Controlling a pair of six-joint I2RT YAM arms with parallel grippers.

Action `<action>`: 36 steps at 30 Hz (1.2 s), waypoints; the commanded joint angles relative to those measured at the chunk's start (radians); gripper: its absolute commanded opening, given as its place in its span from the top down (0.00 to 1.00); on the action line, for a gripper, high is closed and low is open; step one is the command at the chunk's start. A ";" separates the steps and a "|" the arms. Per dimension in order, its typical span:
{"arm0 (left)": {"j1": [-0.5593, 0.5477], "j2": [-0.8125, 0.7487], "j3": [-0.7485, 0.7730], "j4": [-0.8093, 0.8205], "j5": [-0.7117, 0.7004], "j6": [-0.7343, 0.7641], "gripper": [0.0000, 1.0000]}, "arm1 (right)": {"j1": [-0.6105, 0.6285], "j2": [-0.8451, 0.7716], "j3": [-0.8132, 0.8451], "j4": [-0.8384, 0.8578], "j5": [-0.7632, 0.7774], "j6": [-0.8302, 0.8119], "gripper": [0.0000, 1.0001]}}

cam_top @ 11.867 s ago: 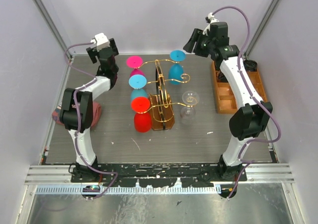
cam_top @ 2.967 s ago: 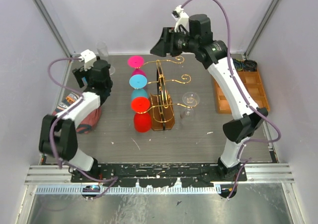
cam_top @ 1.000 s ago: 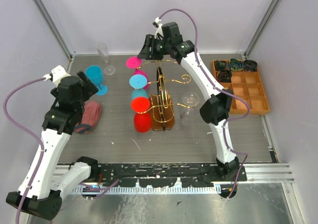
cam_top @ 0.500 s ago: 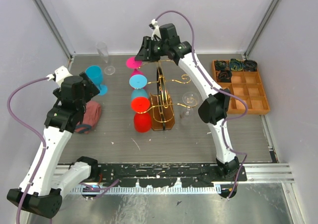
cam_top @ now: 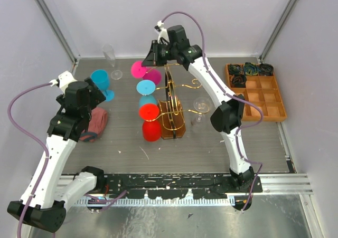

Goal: Take the wine glass off the wine glass rack

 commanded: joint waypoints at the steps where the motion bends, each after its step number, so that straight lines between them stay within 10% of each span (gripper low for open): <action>1: 0.001 -0.013 -0.006 -0.013 -0.011 0.002 0.02 | -0.003 -0.077 -0.036 0.032 -0.024 0.009 0.99; 36: 0.001 -0.021 0.010 -0.055 -0.012 0.015 0.02 | -0.290 -0.139 -0.085 0.344 -0.107 0.201 0.99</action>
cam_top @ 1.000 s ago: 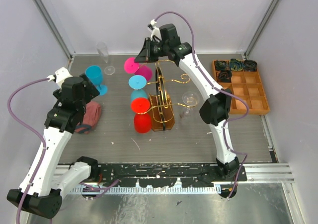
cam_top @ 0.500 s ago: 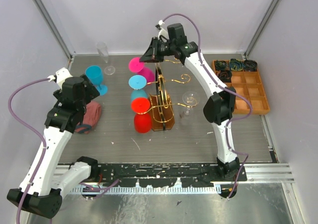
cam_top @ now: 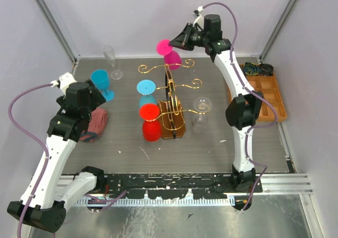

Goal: Take the wine glass off the wine glass rack

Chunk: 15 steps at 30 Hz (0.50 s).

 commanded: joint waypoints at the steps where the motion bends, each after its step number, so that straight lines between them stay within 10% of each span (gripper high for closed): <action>1: 0.000 -0.022 0.010 -0.013 -0.014 0.015 0.02 | -0.056 -0.059 0.064 0.146 0.007 -0.025 0.99; 15: 0.001 -0.004 0.020 -0.035 -0.020 0.032 0.02 | -0.077 -0.065 0.017 0.002 0.520 -0.765 0.99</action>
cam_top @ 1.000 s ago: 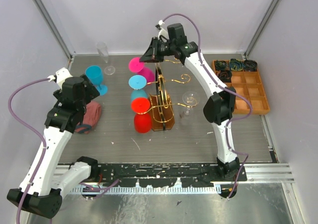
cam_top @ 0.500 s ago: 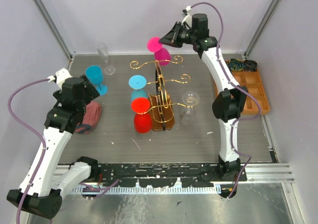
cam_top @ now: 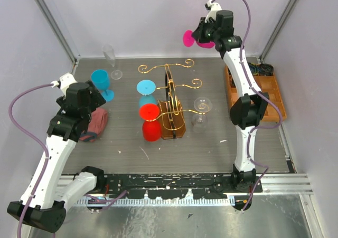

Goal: Take the wine glass off the wine glass rack

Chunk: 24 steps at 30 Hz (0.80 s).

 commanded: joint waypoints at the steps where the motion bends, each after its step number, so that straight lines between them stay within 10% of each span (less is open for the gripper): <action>1: 0.001 -0.003 0.020 -0.025 -0.020 0.026 0.02 | 0.020 -0.053 -0.054 0.027 0.273 -0.329 0.99; 10: 0.000 -0.020 -0.013 -0.058 0.020 -0.045 0.02 | 0.022 0.041 -0.105 0.087 0.664 -0.566 0.99; 24: 0.000 -0.008 -0.054 -0.053 0.059 -0.105 0.02 | 0.041 0.100 -0.382 0.400 0.854 -0.804 0.99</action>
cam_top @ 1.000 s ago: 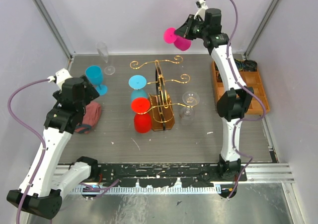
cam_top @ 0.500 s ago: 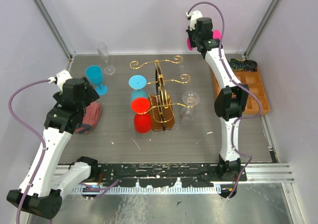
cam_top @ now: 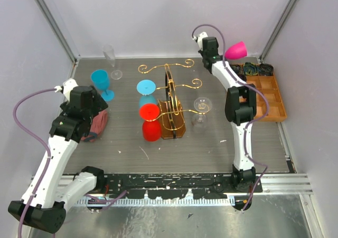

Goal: Take the wine glass off the wine glass rack

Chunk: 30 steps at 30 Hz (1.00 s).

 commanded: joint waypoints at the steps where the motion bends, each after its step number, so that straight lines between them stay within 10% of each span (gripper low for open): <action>1: 0.001 0.002 -0.006 0.006 0.022 -0.034 0.02 | 0.014 -0.027 -0.122 0.266 0.097 -0.141 0.99; 30: 0.000 0.012 -0.001 0.086 0.040 -0.019 0.02 | -0.009 0.193 -0.179 0.531 0.196 -0.368 0.99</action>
